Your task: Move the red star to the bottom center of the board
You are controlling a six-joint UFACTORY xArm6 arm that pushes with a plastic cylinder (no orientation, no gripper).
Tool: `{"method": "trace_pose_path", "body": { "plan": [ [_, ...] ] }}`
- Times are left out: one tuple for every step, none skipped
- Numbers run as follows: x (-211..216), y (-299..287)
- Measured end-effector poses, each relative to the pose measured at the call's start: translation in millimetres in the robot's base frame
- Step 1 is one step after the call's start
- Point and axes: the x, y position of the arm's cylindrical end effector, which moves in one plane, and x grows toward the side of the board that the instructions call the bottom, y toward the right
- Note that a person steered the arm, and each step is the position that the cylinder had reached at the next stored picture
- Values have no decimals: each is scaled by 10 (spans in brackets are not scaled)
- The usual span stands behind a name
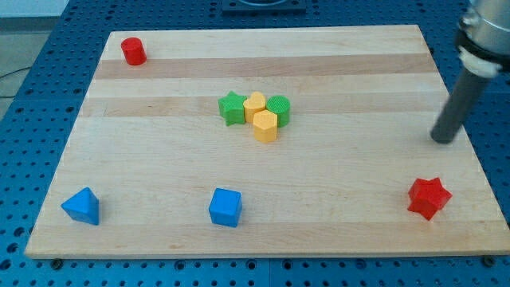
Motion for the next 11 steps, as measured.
{"method": "trace_pose_path", "body": {
  "plan": [
    [602, 28],
    [726, -57],
    [727, -553],
    [793, -700],
    [840, -313],
    [969, -477],
    [969, -698],
    [969, -906],
    [969, -1104],
    [969, -1317],
    [969, -1565]
  ]
}}
